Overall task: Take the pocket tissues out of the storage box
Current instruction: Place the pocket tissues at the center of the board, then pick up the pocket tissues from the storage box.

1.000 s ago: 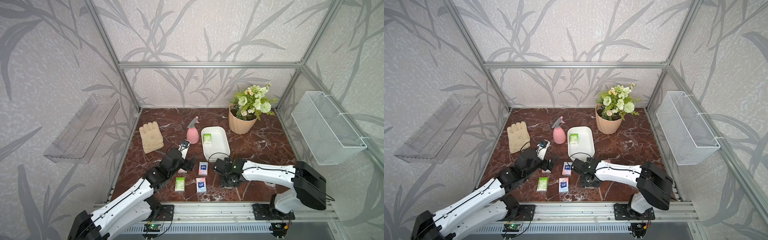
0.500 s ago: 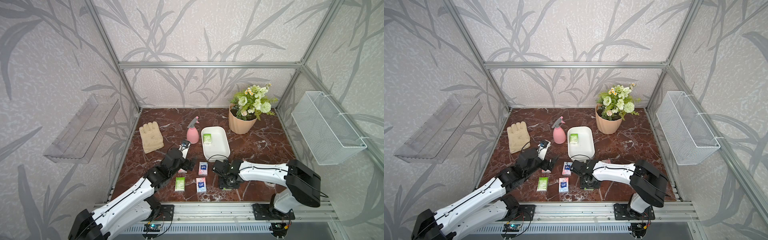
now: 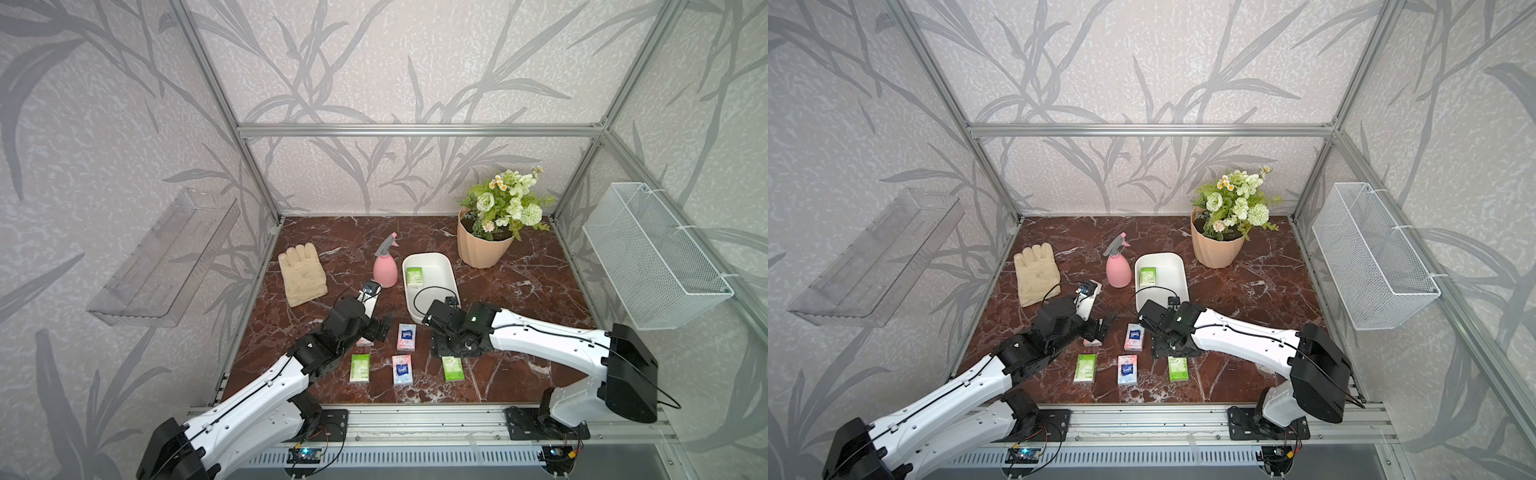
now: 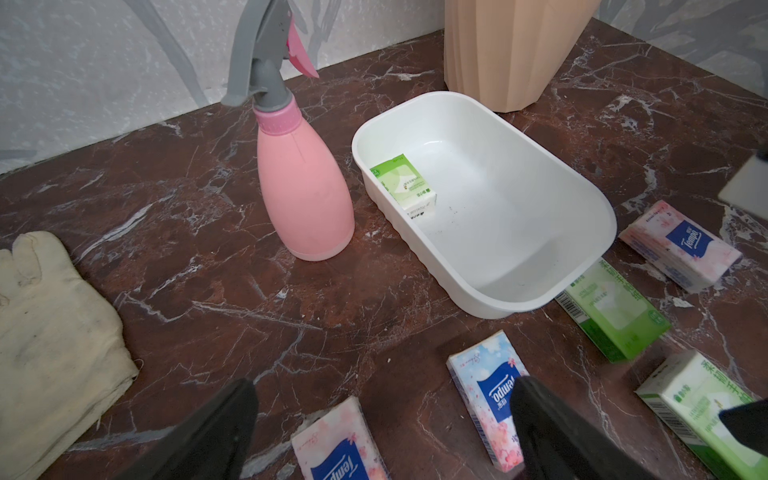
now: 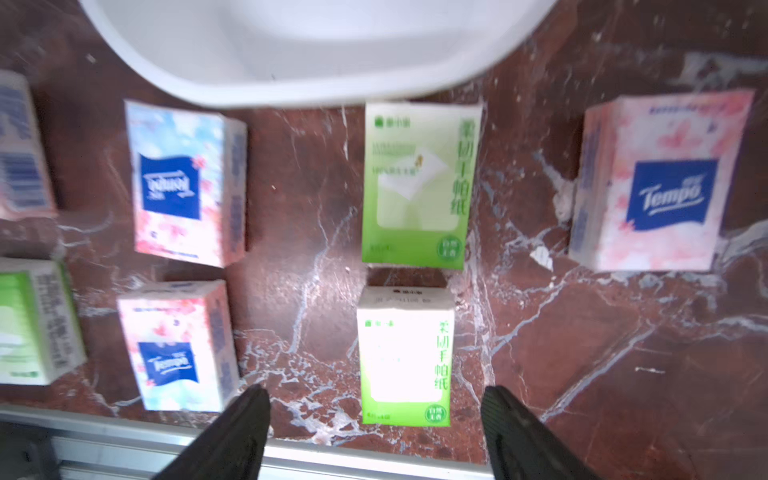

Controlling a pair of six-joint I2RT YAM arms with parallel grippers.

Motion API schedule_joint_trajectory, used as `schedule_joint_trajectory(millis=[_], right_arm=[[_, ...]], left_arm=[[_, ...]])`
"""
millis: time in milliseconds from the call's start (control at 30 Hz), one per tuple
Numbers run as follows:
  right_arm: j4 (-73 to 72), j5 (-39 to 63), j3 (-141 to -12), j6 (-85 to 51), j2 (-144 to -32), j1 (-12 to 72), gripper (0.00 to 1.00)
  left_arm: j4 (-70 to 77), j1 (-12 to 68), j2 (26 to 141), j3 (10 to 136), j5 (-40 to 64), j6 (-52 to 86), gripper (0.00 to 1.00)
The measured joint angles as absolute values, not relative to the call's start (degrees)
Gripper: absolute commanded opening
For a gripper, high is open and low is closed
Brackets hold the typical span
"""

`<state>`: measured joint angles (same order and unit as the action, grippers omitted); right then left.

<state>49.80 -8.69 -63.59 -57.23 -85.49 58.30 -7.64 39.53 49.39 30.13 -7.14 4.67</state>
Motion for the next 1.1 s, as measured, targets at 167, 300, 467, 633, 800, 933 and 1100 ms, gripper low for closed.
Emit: schedule_joint_trajectory(millis=[167, 300, 467, 633, 800, 933, 1100], right_arm=[[47.51, -11.25, -67.18, -53.06, -85.60, 53.76, 0.85], [43.31, -12.23, -70.35, -48.95, -87.66, 48.93, 0.85], [38.63, -12.56, -75.61, -43.72, -93.78, 45.23, 0.85], [34.46, -11.22, -81.01, -39.70, -102.13, 42.19, 0.85], [33.06, -9.87, -87.31, -36.82, -109.97, 40.03, 0.85], [32.49, -8.34, -91.81, -35.44, -115.20, 38.72, 0.84], [32.38, -6.09, -96.82, -34.26, -120.81, 37.82, 0.83]], left_arm=[[-7.25, 39.53, 49.39, 30.13, -7.07, 4.69, 1.00], [-7.22, 39.53, 49.39, 30.13, -7.07, 4.69, 1.00], [-7.22, 39.53, 49.41, 30.13, -6.94, 4.71, 1.00], [-7.22, 39.53, 49.41, 30.13, -6.72, 4.71, 1.00], [-7.25, 39.53, 49.39, 30.13, -6.02, 4.78, 1.00], [-7.22, 39.53, 49.39, 30.13, -6.00, 4.78, 1.00], [-7.22, 39.53, 49.65, 30.13, -6.04, 4.75, 1.00]])
